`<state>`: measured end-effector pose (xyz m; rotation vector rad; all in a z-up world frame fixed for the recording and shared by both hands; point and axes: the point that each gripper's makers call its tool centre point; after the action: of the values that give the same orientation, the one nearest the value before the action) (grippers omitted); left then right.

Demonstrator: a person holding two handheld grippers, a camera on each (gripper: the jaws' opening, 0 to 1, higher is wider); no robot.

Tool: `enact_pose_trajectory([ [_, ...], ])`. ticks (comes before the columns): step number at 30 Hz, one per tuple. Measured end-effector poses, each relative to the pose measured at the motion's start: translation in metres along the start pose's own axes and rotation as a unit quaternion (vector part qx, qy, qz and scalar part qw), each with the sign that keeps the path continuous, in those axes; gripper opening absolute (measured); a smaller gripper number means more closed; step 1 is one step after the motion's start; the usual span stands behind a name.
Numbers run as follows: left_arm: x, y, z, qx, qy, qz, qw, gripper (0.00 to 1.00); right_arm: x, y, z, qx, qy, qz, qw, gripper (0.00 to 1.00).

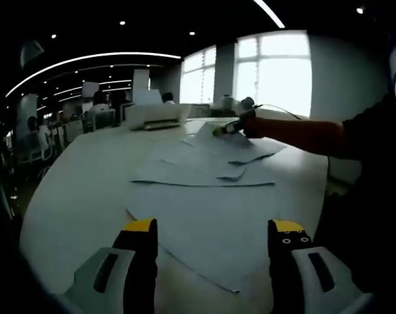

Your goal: Organize the stack of printing papers by aligning and flattening the scattered papers on the table

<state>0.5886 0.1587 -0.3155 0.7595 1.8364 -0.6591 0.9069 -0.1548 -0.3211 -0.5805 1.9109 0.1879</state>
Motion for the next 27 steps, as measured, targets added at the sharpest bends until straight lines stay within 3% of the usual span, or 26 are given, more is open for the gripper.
enact_pose_trajectory([
  [9,-0.002,-0.001,-0.002,-0.002,-0.003,0.005,1.0,0.71,-0.025,-0.001,-0.011,-0.023,-0.036,-0.035,0.9985,0.03],
  [17,-0.003,-0.002,-0.002,0.001,-0.001,0.009,1.0,0.71,-0.058,-0.006,-0.032,-0.029,-0.083,-0.04,0.9953,0.03],
  [27,-0.005,-0.002,-0.002,0.0,-0.002,0.011,0.9999,0.71,-0.08,0.015,-0.062,-0.052,-0.119,-0.087,0.9878,0.02],
])
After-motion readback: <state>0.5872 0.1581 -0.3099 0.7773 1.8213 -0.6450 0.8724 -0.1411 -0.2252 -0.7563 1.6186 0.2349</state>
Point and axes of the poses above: the point that each gripper's makers call its tool centre point, and the gripper's own axes: z roughly forward along the fingers, y roughly to its left, x roughly out of its underside, and after that the axes turned 7 degrees about x, right-handed
